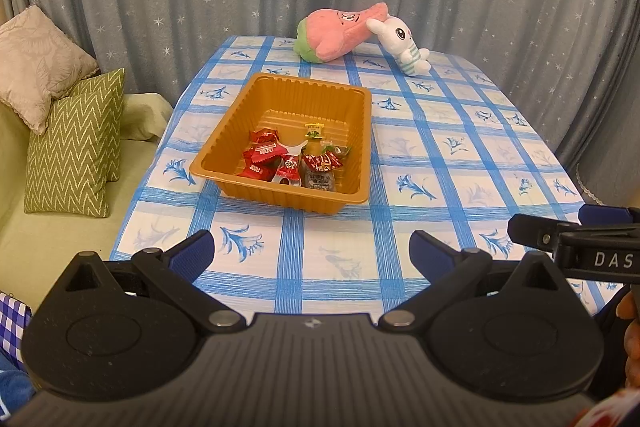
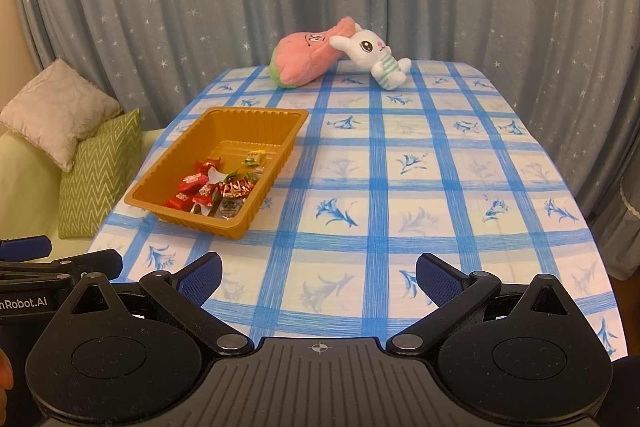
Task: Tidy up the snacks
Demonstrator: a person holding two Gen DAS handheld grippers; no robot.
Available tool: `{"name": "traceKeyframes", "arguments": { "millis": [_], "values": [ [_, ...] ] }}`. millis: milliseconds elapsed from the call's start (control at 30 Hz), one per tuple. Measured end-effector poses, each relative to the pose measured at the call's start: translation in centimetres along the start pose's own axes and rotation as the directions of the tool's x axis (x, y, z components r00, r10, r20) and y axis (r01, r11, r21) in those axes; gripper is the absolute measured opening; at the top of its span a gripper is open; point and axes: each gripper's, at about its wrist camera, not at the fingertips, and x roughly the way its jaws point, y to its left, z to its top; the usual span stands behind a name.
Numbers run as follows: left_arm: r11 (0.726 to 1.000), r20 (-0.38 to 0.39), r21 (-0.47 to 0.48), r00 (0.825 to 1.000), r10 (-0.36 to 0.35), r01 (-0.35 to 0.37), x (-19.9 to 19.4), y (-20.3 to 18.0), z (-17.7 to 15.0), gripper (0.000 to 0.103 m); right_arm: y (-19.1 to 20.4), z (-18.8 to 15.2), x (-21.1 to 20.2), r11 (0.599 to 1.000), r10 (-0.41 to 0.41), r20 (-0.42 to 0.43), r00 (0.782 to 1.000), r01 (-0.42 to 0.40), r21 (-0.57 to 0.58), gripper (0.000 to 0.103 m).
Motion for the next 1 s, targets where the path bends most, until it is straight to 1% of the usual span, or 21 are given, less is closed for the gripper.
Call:
{"name": "traceKeyframes", "arguments": {
  "millis": [833,1000],
  "values": [
    [1.0,-0.004,-0.001,1.0,0.003,-0.003,0.02,-0.22,-0.07,0.103,-0.02,-0.05,0.06,1.0,0.0,0.0,1.0,0.0,0.0,0.102],
    [1.0,0.006,0.002,1.0,-0.016,0.016,-0.05,-0.19,-0.26,0.103,-0.1,-0.09,0.03,1.0,0.0,0.001,1.0,0.0,0.001,0.102]
  ]
}}
